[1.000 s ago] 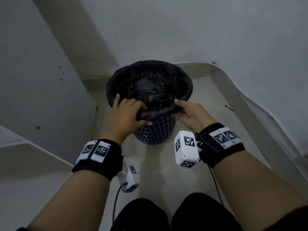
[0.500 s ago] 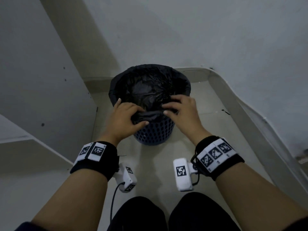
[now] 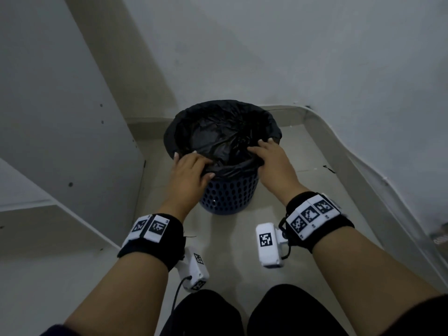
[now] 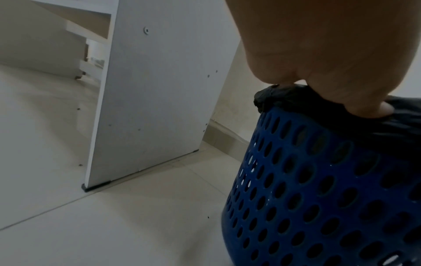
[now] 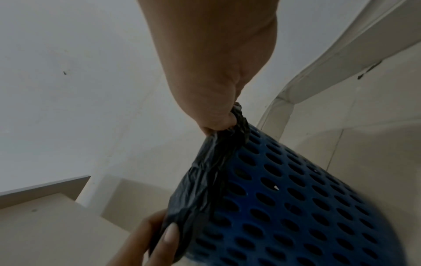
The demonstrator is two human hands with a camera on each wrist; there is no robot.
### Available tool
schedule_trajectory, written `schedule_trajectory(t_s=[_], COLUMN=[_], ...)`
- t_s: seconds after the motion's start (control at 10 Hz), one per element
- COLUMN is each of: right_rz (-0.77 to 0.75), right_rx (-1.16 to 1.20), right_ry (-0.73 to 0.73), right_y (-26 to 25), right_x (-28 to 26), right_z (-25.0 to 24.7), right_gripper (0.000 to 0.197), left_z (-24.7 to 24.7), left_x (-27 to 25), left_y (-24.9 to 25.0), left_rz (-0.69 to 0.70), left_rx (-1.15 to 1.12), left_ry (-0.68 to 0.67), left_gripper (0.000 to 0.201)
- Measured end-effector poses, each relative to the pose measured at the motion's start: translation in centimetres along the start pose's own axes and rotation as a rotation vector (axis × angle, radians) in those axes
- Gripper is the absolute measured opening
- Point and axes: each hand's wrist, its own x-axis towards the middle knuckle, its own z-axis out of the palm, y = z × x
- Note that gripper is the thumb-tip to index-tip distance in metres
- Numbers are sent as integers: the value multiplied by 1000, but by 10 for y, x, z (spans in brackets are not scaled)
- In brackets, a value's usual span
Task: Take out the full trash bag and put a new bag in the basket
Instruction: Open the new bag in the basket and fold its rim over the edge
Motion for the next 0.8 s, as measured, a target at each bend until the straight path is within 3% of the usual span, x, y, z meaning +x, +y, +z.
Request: schedule_trajectory(t_s=[0.1, 0.2, 0.3, 0.4, 0.5, 0.6, 0.7, 0.8], right_rz=[-126, -162, -154, -139, -118, -94, -96, -33], right_rx=[-65, -118, -43, -65, -173, -262, -305, -322], right_ry=[-64, -34, -9, -22, -101, -196, -265, -184], right_y=[-8, -2, 1, -3, -7, -13, -12, 2], right_x=[-10, -11, -7, -5, -7, -10, -9, -35], right_z=[14, 26, 28, 26, 19, 10, -4, 4], right_gripper=[54, 41, 33, 33, 39, 58, 75, 84], left_z=[3, 4, 4, 5, 4, -8, -22, -42], left_x=[2, 3, 4, 3, 5, 6, -1, -26], left_y=[-5, -6, -5, -5, -8, -5, -3, 7], left_rz=[-11, -8, -37, -41, -44, -66, 21, -91], left_rx=[46, 62, 50, 56, 55, 35, 19, -138], left_ry=[-30, -51, -83, -108, -177, -252, -209, -205], left_gripper=[24, 27, 49, 55, 52, 46, 62, 54])
